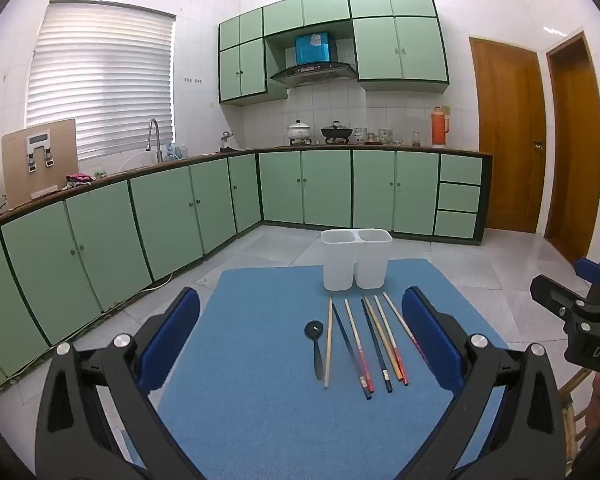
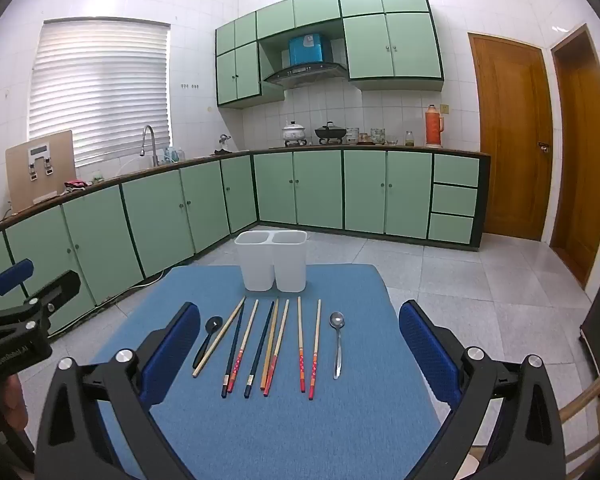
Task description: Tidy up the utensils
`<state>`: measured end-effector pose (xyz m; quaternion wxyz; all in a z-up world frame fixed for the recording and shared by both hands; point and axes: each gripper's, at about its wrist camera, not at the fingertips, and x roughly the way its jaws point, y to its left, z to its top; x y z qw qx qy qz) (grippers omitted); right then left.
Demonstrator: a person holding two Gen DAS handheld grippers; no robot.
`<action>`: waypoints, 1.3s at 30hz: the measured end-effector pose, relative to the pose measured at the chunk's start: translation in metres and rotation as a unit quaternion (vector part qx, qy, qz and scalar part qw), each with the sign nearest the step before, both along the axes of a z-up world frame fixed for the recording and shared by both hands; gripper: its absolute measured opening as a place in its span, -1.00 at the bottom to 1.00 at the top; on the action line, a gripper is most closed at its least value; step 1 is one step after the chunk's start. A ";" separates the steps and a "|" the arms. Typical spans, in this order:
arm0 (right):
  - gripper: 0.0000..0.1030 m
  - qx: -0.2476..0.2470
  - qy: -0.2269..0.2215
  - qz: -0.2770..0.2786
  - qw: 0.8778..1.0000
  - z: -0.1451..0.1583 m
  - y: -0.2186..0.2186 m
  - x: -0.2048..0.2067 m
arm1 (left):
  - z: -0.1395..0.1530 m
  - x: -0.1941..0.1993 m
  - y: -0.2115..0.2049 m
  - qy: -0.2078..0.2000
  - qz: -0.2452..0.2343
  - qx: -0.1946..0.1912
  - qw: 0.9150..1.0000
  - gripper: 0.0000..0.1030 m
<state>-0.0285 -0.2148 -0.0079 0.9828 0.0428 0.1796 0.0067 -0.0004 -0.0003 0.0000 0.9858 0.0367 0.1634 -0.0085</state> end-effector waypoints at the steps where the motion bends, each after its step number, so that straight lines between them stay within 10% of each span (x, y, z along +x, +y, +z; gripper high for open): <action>1: 0.88 -0.001 0.002 0.000 1.000 0.000 0.000 0.000 | 0.000 0.000 -0.001 0.001 0.000 0.002 1.000 0.90; 39: 0.88 -0.001 -0.001 0.000 1.000 0.001 0.000 0.000 | 0.004 0.000 0.006 -0.004 0.005 -0.001 1.000 0.90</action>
